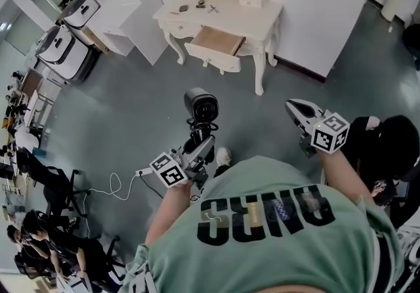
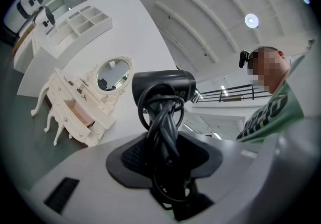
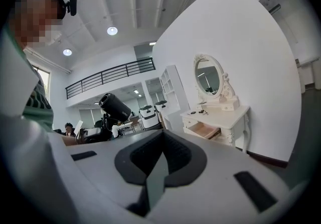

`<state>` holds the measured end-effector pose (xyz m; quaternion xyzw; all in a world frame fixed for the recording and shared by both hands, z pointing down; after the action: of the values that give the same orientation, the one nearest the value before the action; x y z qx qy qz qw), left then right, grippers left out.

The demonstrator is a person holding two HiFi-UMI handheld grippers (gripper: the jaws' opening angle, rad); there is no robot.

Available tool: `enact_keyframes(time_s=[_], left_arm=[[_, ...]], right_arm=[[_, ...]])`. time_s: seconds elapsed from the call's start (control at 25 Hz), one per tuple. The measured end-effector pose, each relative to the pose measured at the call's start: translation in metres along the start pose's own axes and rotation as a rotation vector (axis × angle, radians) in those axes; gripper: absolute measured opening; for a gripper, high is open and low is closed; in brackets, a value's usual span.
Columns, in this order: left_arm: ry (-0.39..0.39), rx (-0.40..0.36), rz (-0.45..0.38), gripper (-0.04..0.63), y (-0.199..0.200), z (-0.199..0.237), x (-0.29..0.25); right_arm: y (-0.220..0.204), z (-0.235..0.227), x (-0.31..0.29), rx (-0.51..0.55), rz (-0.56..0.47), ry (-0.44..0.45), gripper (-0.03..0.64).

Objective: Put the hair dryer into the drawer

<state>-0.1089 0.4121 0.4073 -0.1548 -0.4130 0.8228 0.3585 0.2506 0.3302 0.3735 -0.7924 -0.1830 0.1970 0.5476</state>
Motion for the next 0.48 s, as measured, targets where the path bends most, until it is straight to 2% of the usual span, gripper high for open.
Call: enact_keyframes(time_s=[0.24, 0.48], left_arm=[[-0.059, 0.016, 0.014, 0.176, 0.033, 0.073, -0.036], [-0.163, -0.014, 0.07, 0.176, 0.105, 0.172, -0.098]], right_arm=[[0.002, -0.037, -0.05, -0.015, 0.015, -0.064, -0.006], [0.032, -0.091, -0.142, -0.016, -0.002, -0.144, -0.006]])
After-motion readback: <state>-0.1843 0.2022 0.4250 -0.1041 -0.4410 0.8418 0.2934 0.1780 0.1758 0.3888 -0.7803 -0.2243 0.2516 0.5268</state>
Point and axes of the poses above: the fingertips, and each gripper's own axes: x backward along the fingers, z to its left, y out of its top, the point moved 8 cm from there along x, backward along the fingers, and after that the axes turned 10 degrees about y, right-handed, at the moved point
